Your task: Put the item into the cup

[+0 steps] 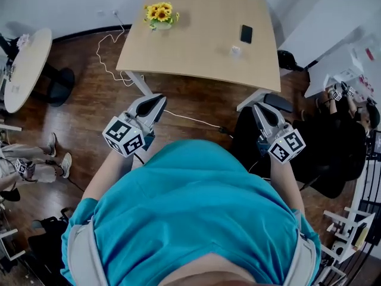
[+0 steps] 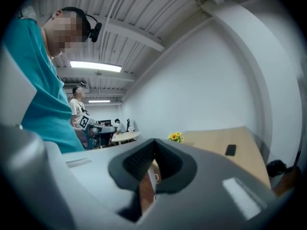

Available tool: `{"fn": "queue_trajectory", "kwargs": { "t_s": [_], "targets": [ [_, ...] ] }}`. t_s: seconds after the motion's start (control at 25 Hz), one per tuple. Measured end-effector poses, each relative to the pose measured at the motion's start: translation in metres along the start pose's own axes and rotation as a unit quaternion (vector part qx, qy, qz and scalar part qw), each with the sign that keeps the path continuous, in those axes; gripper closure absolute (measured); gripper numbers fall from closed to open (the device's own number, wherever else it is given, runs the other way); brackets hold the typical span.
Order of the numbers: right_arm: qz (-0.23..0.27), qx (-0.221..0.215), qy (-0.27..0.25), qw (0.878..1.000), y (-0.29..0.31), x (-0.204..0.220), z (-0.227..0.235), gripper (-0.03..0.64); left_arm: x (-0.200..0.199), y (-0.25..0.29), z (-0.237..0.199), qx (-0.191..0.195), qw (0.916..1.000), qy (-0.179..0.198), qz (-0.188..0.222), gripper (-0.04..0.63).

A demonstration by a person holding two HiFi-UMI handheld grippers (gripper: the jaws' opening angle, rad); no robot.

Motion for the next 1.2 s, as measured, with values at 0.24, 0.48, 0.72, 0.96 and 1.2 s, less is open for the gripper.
{"fn": "queue_trajectory", "kwargs": {
  "t_s": [0.24, 0.48, 0.72, 0.96, 1.2],
  "targets": [
    [-0.007, -0.045, -0.008, 0.999, -0.062, 0.024, -0.005, 0.615, 0.022, 0.023, 0.076, -0.005, 0.9992, -0.039, 0.007, 0.594],
    [-0.003, -0.053, -0.001, 0.999, -0.083, 0.035, -0.004, 0.617, 0.021, 0.021, 0.106, -0.016, 0.9994, -0.021, 0.022, 0.594],
    [0.004, -0.037, -0.006, 0.999, -0.085, 0.034, -0.015, 0.617, 0.014, 0.011, 0.102, -0.015, 0.9995, 0.001, 0.027, 0.594],
    [-0.004, -0.028, -0.012, 1.0, -0.075, 0.032, -0.027, 0.617, 0.011, -0.001, 0.089, -0.011, 0.9995, 0.011, 0.028, 0.594],
    [-0.012, -0.028, -0.016, 0.999, -0.07, 0.031, -0.034, 0.617, 0.016, -0.002, 0.084, -0.003, 0.9996, 0.002, 0.026, 0.594]
  ]
}}
Point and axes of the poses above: the fingertips, and each gripper's own axes: y forward along the fingers, z to its right, x out of its underside, the point moved 10 cm from there along -y, backward along the fingers, and after that the axes turned 9 degrees about -z, right-handed, at the moved point
